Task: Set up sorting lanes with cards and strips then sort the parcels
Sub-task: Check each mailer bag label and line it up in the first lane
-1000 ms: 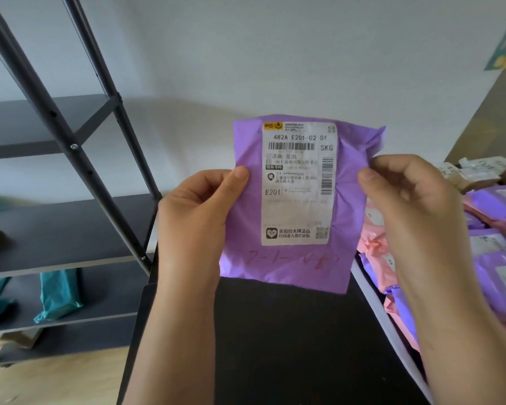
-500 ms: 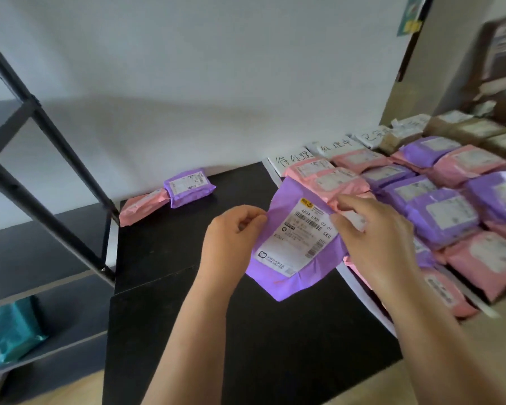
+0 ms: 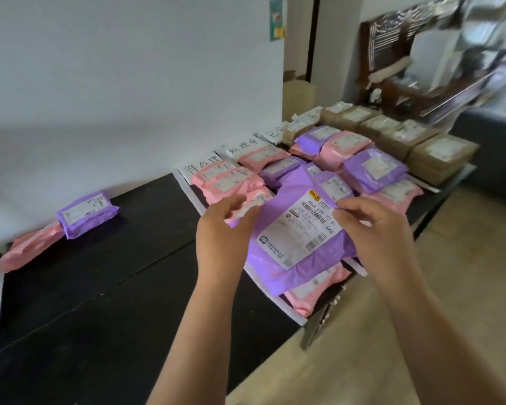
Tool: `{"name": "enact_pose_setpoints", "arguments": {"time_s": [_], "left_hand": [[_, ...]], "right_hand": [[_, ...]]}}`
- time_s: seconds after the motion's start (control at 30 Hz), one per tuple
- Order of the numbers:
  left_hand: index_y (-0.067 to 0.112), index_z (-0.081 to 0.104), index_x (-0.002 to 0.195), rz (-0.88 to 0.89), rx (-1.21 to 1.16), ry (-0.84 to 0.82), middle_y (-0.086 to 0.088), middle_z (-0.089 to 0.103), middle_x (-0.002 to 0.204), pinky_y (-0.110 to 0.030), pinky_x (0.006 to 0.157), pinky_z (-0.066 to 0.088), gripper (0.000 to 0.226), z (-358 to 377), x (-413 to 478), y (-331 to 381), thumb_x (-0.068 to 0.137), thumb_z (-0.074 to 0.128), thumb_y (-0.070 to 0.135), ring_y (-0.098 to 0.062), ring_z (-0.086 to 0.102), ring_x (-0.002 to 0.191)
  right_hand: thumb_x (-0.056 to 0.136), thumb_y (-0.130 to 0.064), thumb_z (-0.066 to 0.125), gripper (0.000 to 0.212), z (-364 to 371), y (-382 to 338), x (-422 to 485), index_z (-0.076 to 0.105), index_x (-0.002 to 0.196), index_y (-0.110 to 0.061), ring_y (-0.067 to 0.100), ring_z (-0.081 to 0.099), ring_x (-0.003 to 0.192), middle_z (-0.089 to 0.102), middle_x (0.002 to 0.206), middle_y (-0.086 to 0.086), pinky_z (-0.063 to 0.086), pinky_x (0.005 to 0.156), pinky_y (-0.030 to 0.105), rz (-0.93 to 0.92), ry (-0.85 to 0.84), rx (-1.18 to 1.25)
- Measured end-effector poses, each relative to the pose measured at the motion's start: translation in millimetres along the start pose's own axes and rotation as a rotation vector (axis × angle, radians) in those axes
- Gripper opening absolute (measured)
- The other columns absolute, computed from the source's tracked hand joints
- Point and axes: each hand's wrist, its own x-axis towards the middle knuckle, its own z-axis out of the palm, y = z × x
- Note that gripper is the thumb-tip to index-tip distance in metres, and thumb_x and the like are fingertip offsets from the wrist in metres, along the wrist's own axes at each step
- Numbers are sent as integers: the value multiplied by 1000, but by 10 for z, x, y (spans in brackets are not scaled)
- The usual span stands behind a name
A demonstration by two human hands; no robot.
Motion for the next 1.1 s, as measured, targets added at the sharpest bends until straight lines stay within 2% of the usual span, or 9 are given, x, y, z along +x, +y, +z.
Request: {"name": "enact_pose_setpoints", "arguments": {"time_s": [0.1,0.2,0.3,0.4,0.53,0.63,0.8,0.93,1.1], "left_hand": [[27,59,130,-22,16,72,12,61,123,-21,84,44,44,560,-188,144,90,68,42,-2,56,107],[23,54,136,-107,-30,52,10,57,128,-3,64,43,49,1073,-372,235,92,65,43,17,55,89],[22,56,133,-200,-18,-41,8,60,127,-25,87,51,45,1526,-515,298,94,62,44,0,58,97],[19,67,115,-236,-49,-124,9,68,106,-20,71,43,29,1923,-567,386,94,63,38,1,58,82],[17,71,100,-206,-25,-190,7,68,87,-22,61,37,19,2376,-544,544,91,67,33,-5,57,72],[27,68,89,-222,0,-206,7,68,87,-23,62,39,2,2645,-469,603,89,70,29,-13,60,77],[35,62,71,-243,-13,-230,18,64,73,-29,68,41,23,3268,-140,655,88,72,24,-11,59,72],[24,65,86,-276,34,-197,17,60,75,-22,60,38,9,3776,332,657,86,74,22,-12,56,74],[14,60,89,-300,51,-154,7,59,78,-28,68,35,17,4281,888,675,85,75,20,-19,56,78]], "right_hand": [[85,-9,75,30,-579,308,137,69,73,-36,-6,64,69,75,83,-13,48,66,8,70,103,141],[87,-7,72,27,-1085,553,223,73,74,-31,-4,63,56,74,71,-10,48,50,11,151,163,264],[89,-8,71,19,-1521,777,293,75,81,-24,0,68,59,75,74,-12,50,46,18,209,225,304],[88,-5,71,26,-1836,956,425,76,73,-25,3,71,66,76,76,-11,56,52,26,256,282,353],[87,-4,72,36,-2093,1211,628,76,64,-31,4,72,66,76,74,-8,51,49,16,306,312,385],[88,-5,72,26,-2212,1446,799,73,71,-25,7,72,69,75,75,-4,50,52,14,359,343,329],[92,-11,69,14,-2364,1921,1361,64,84,-22,8,71,74,71,82,-4,49,49,14,424,326,212],[94,-19,68,8,-2365,2248,1975,63,90,-22,2,67,74,70,89,-3,44,45,9,441,259,80],[94,-20,69,10,-2295,2523,2671,66,103,-22,-3,66,68,68,91,-8,47,47,11,460,137,-30]]}}
